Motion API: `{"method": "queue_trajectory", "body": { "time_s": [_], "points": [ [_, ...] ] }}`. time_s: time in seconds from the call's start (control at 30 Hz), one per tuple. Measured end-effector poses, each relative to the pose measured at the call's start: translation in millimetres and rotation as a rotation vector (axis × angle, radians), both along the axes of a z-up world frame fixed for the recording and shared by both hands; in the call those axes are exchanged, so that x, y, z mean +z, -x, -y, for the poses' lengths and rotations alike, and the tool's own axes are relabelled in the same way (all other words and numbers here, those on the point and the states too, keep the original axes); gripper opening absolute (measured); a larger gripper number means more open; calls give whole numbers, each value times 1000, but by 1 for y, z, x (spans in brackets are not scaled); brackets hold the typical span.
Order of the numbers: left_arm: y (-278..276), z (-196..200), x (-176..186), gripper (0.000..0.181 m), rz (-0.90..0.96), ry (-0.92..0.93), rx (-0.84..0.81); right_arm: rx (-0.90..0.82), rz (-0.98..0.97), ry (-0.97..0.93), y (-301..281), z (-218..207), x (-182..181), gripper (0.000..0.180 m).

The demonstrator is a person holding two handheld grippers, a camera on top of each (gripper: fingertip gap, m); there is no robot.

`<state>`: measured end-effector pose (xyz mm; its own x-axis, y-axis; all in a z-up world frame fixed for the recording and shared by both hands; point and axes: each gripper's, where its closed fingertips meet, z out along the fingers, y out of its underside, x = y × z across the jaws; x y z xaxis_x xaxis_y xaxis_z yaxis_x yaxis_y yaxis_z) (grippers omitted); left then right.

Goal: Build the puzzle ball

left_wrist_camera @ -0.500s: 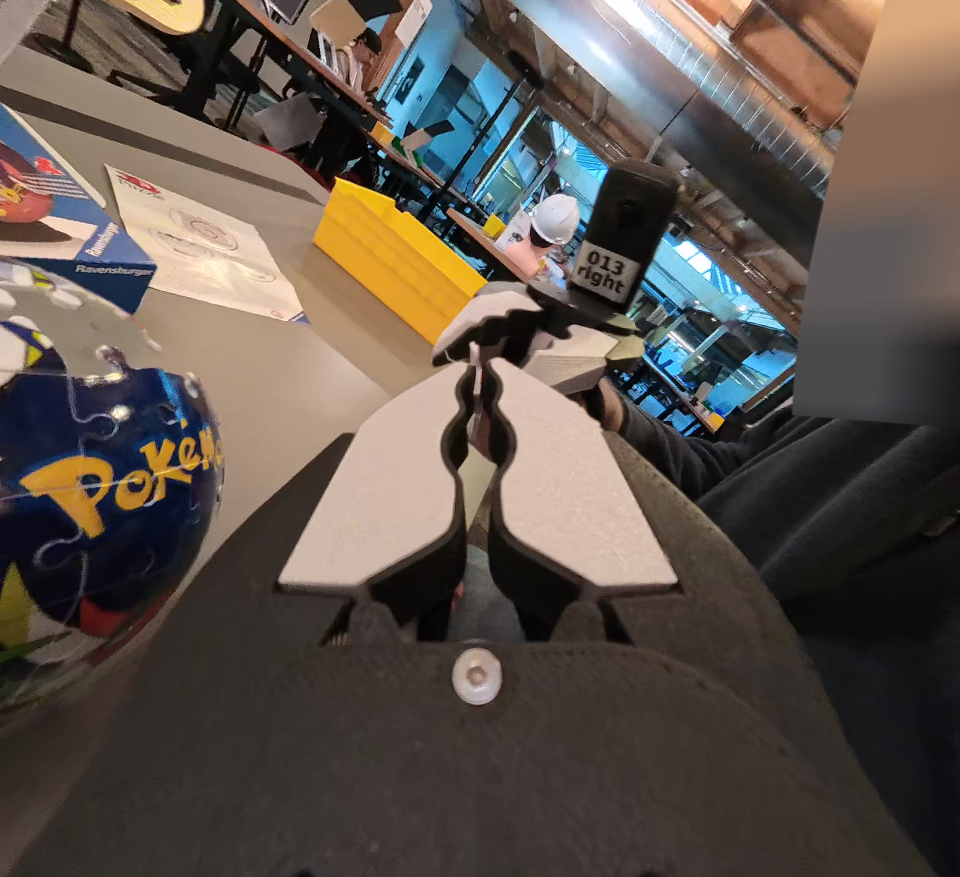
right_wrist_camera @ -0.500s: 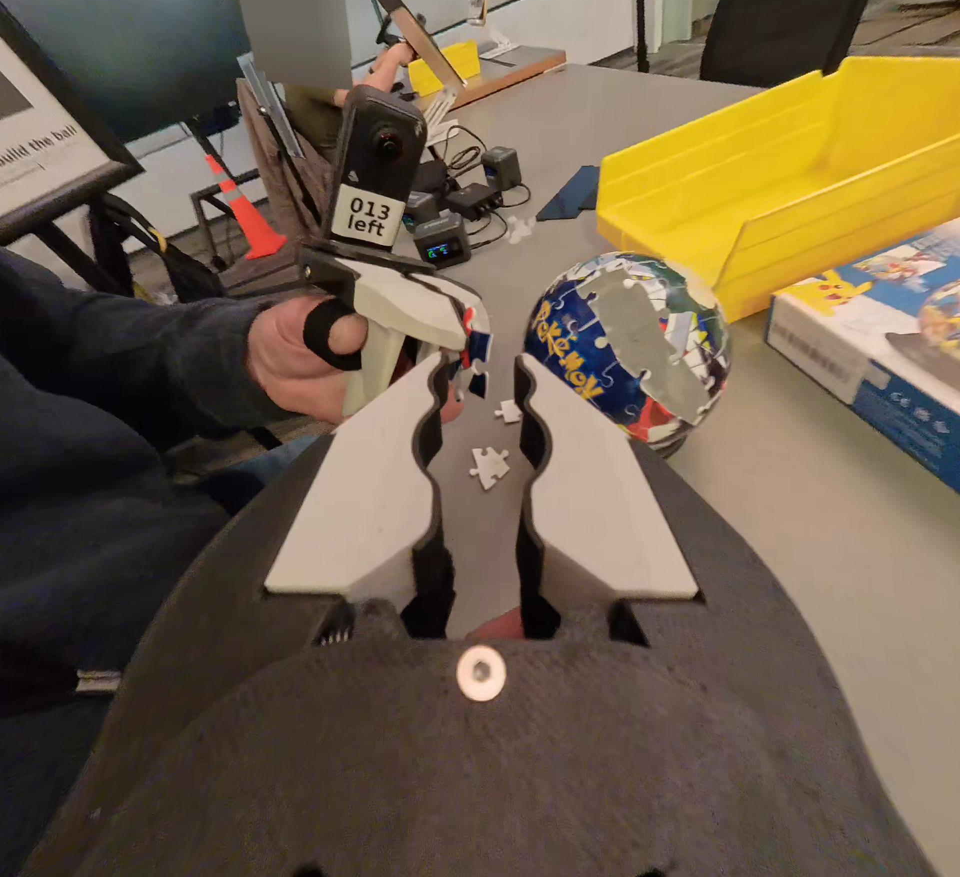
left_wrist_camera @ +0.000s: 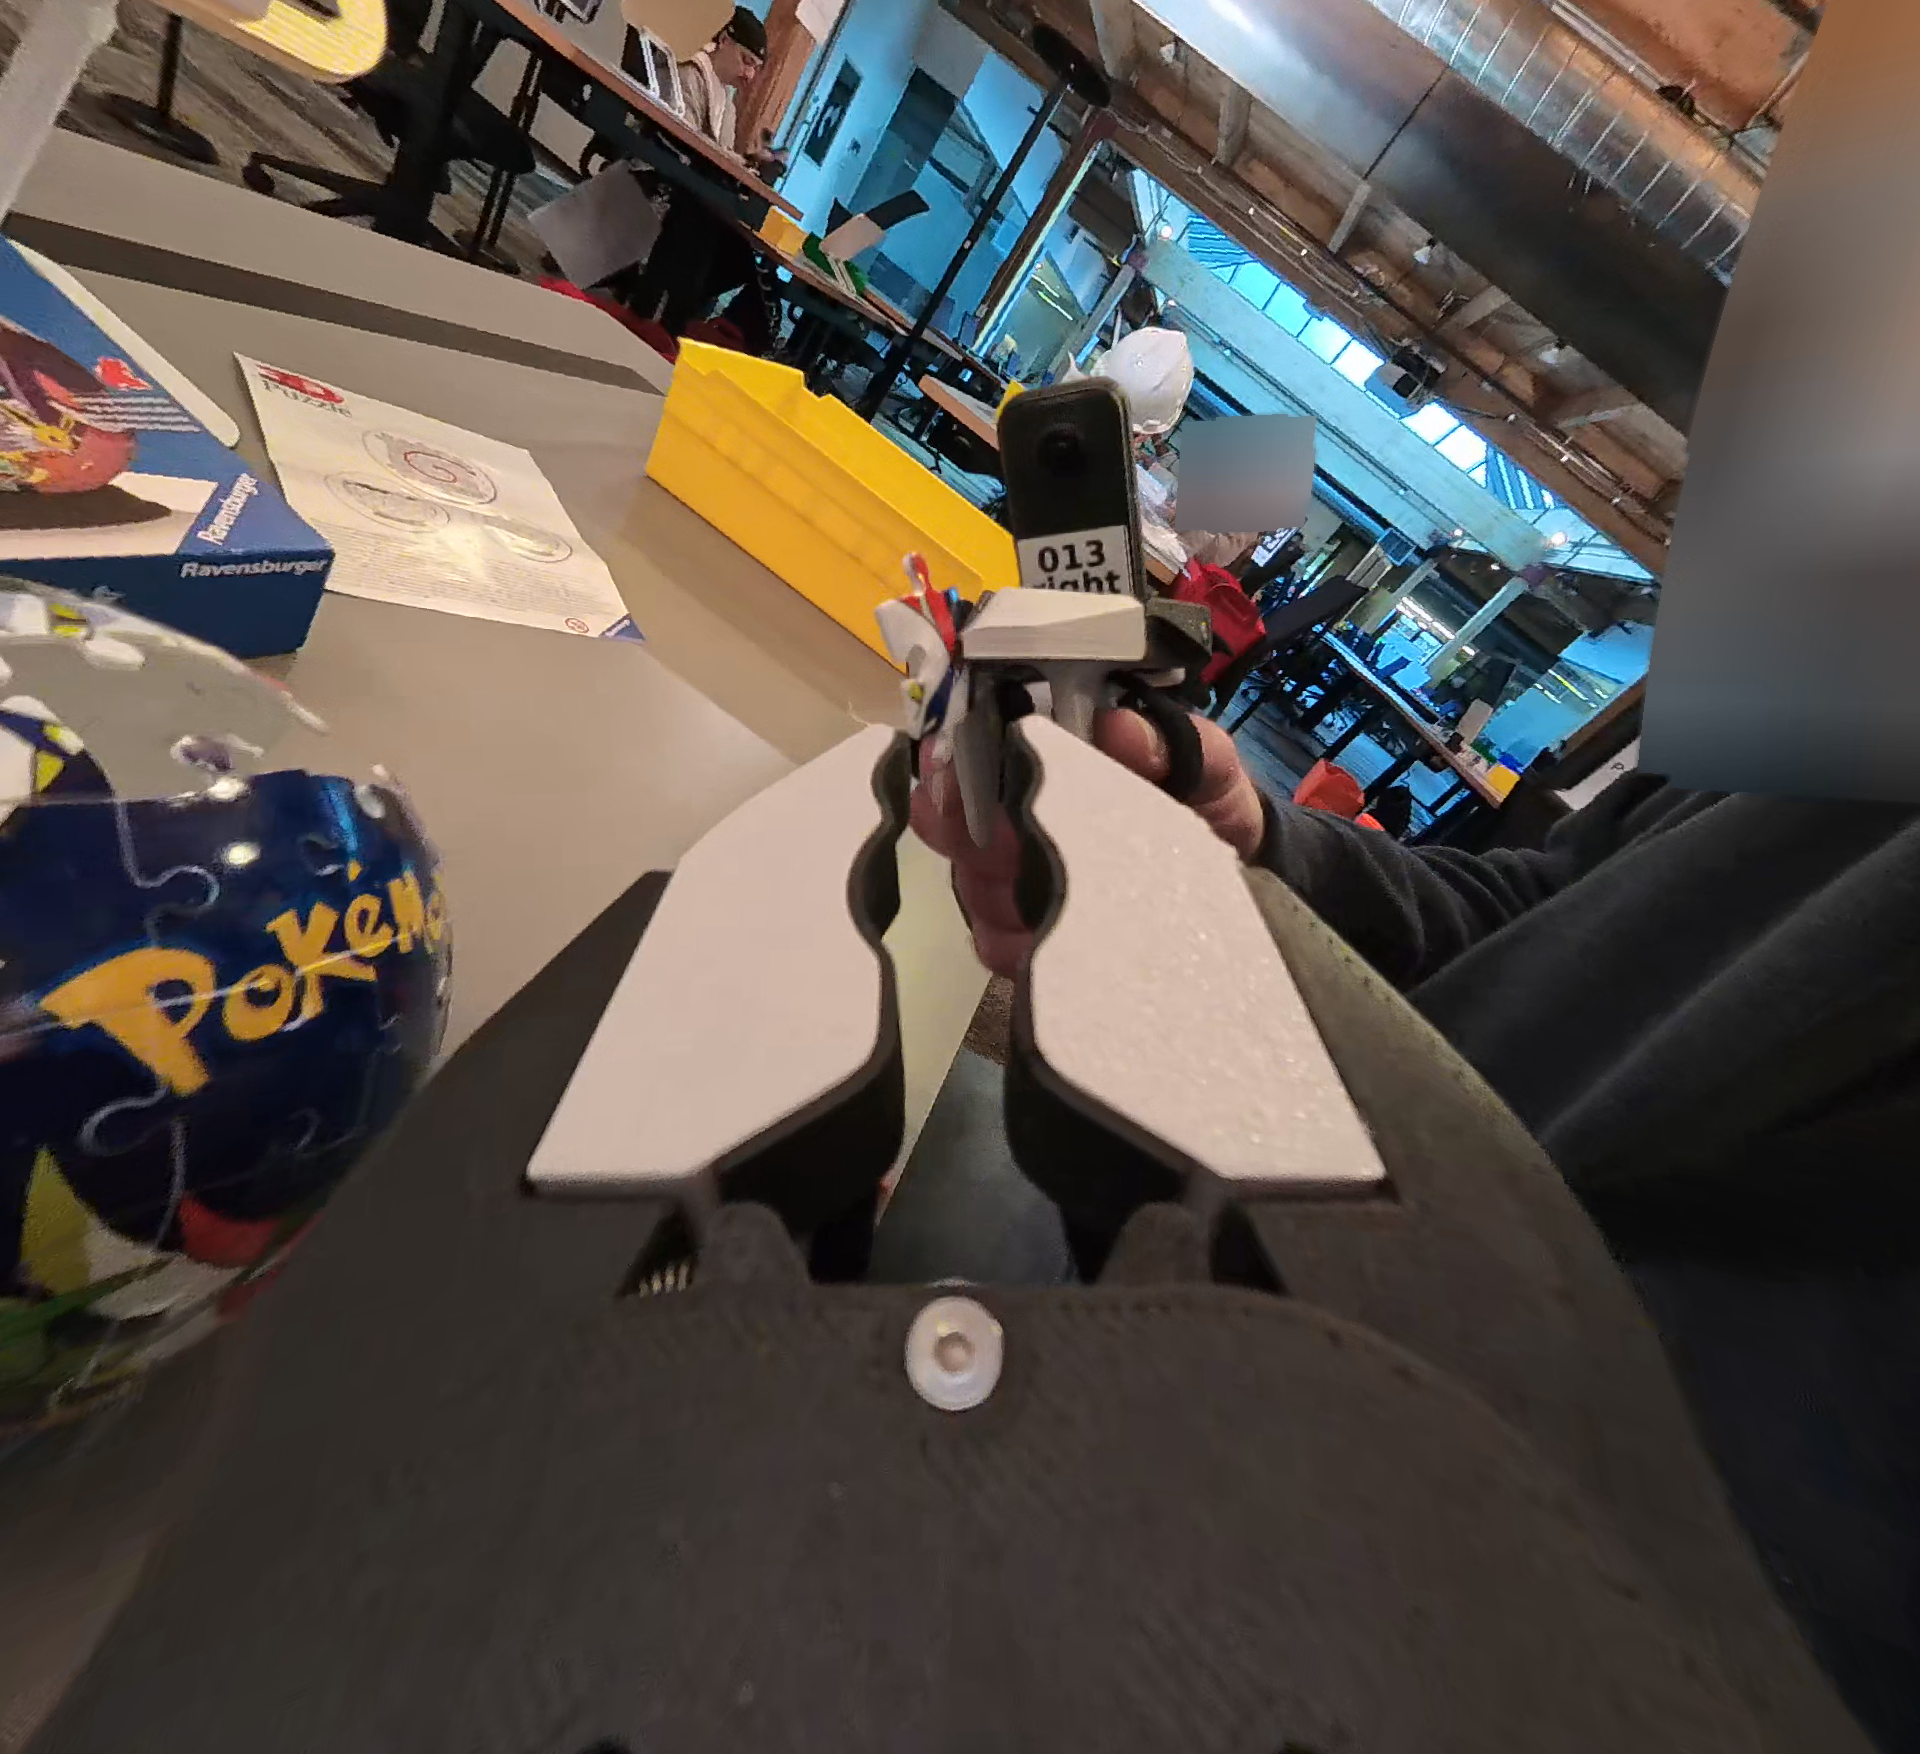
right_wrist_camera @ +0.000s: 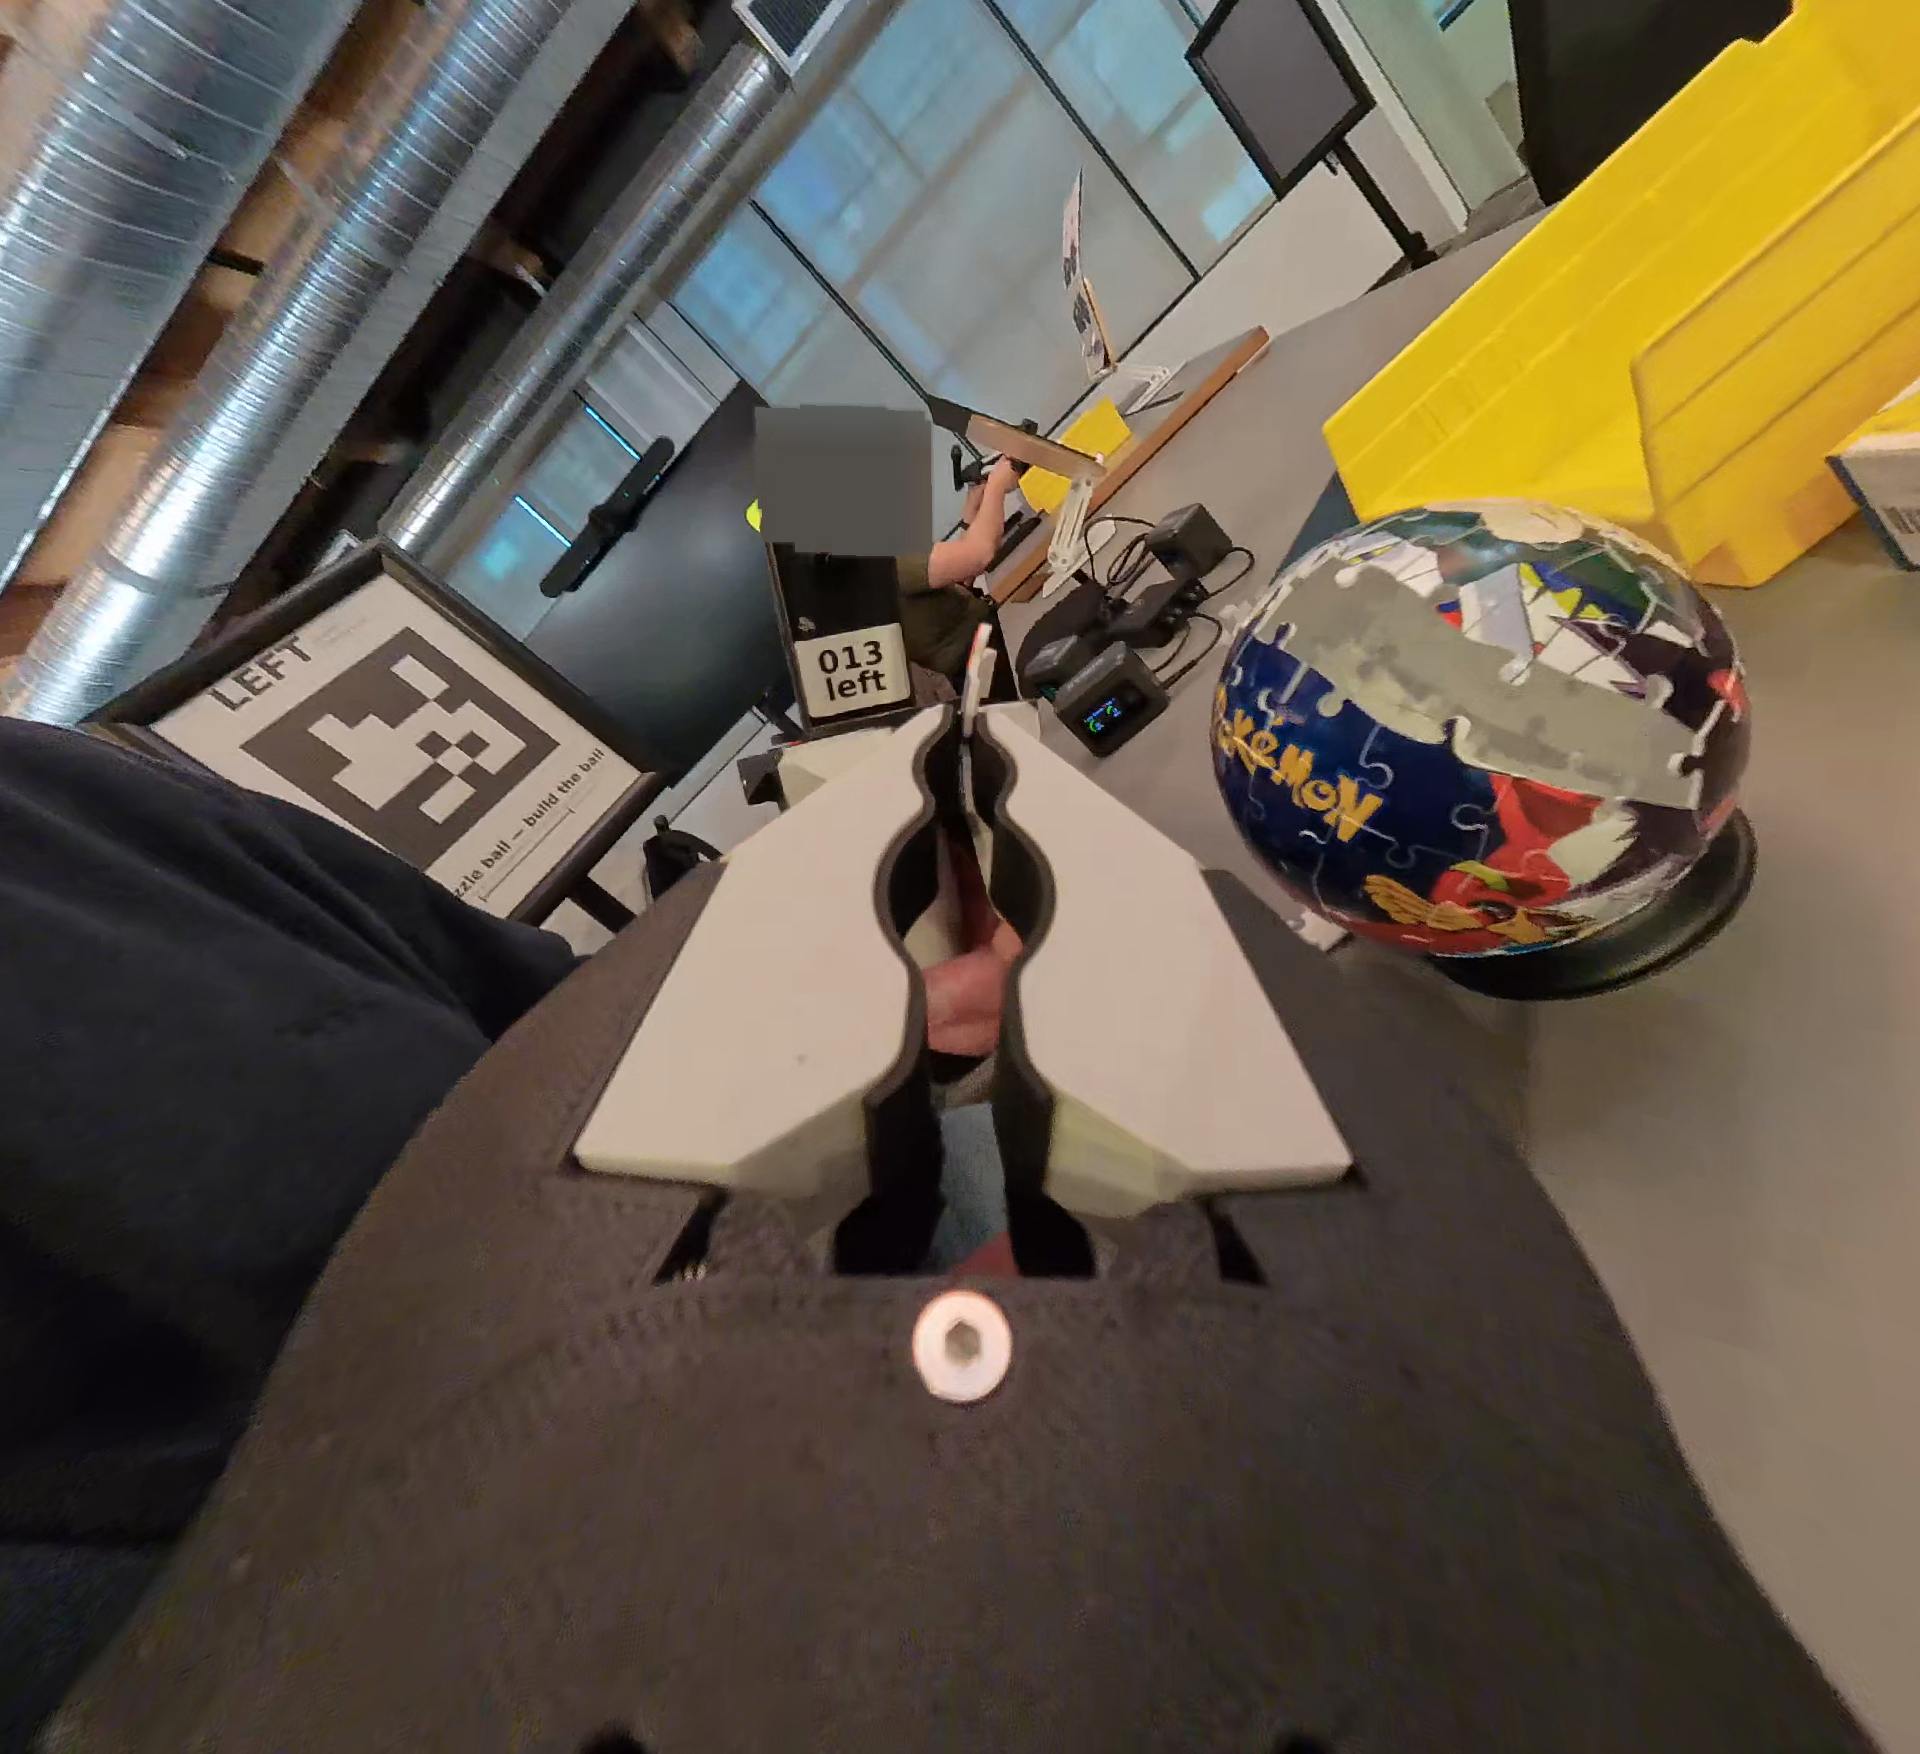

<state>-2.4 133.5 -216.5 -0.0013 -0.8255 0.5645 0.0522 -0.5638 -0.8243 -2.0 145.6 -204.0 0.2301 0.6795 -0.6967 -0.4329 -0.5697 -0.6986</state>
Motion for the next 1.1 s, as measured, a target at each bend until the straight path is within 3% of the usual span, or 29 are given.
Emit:
{"method": "queue_trajectory", "body": {
  "time_s": [0.1, 0.33, 0.5, 0.6, 0.7, 0.93, 1.1],
  "points": [
    [0, 2, -1, 6, 7, 3, -7, 4, -20, 2, 3, 5, 1, 0],
    [3, 17, 1, 4, -26, -35, -127, 25, -4, -26, 5, 23, 0, 1],
    [3, 29, -10, 1, -168, -92, -275, 88, 239, -122, -4, 24, -3, 12],
    [3, 33, -17, 1, -283, -154, -346, 125, 407, -154, -5, 24, -14, 7],
    [2, 38, -26, 2, -398, -204, -411, 214, 422, -131, 1, 32, -20, 6],
    [2, 45, -37, 2, -474, -238, -479, 317, 443, -111, 7, 47, -30, 1],
    [-1, 40, -32, 2, -452, -251, -456, 280, 371, -97, 4, 43, -23, 0]
  ]
}}
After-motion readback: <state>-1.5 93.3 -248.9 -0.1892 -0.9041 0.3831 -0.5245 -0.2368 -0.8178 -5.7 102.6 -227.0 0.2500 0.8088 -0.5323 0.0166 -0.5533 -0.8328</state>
